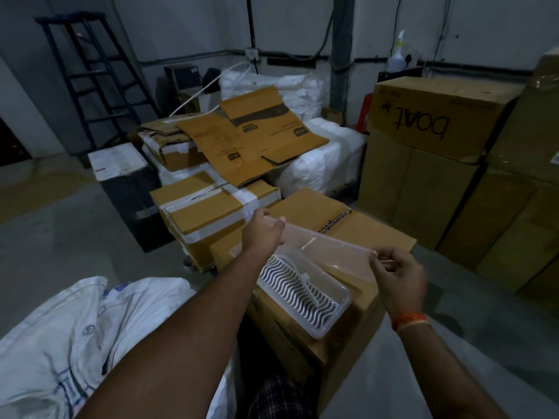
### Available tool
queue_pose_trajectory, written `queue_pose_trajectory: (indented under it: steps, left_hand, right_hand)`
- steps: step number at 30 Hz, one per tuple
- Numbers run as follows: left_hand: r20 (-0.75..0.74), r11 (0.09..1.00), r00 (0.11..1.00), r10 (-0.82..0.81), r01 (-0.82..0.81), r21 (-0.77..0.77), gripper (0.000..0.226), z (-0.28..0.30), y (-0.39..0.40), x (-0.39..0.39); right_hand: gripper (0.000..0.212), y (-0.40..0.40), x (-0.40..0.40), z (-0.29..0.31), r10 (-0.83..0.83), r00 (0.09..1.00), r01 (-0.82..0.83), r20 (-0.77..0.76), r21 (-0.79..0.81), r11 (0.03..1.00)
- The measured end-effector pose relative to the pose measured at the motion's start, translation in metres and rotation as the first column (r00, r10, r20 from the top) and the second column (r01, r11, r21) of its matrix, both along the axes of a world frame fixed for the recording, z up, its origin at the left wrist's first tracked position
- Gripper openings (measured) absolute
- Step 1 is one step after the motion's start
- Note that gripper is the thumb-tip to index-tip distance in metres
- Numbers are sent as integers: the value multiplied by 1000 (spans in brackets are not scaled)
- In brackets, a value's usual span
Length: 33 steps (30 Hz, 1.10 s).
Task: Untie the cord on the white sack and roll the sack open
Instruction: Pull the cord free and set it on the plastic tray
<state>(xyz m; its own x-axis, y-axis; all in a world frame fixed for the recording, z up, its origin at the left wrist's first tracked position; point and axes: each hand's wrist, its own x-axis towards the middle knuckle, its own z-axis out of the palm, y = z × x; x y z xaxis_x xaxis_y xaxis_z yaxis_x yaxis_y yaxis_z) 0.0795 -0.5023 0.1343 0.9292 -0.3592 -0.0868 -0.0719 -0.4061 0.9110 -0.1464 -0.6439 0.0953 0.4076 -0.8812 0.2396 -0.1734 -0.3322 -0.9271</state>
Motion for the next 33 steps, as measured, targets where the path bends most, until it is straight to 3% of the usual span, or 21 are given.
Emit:
queue_pose_trajectory:
  steps: [6,10,15,17,20,24,30,33]
  left_hand:
    - [-133,991,985,112,-120,-52,34,-16,5,8]
    - [-187,976,965,182,-200,-82,41,-20,3,15]
    - [-228,950,931,285,-307,-65,43,-23,2,22]
    - [-266,940,921,285,-322,-110,46,-21,3,22]
    - [-281,944,930,235,-287,-161,48,-16,8,21]
    - [-297,948,948,111,-190,-254,45,-9,24,18]
    - [-80,964,981,174,-186,-189,31,-9,62,10]
    - [90,980,977,194,-189,-64,29,-11,80,5]
  right_hand:
    - [22,17,-5,1,5,1000,-6,-1,-175,985]
    - [27,22,-11,0,62,996,-44,61,-263,964]
    - [24,32,-18,4,118,983,-72,139,-298,952]
    - [30,39,-21,7,113,981,-78,156,-217,973]
    - [32,57,-28,6,68,961,-96,268,93,991]
    - [16,83,-31,1,-63,939,-111,339,470,875]
    - [18,119,-35,7,-35,972,-65,234,406,912]
    - [18,130,-34,2,-62,986,-1,157,374,927]
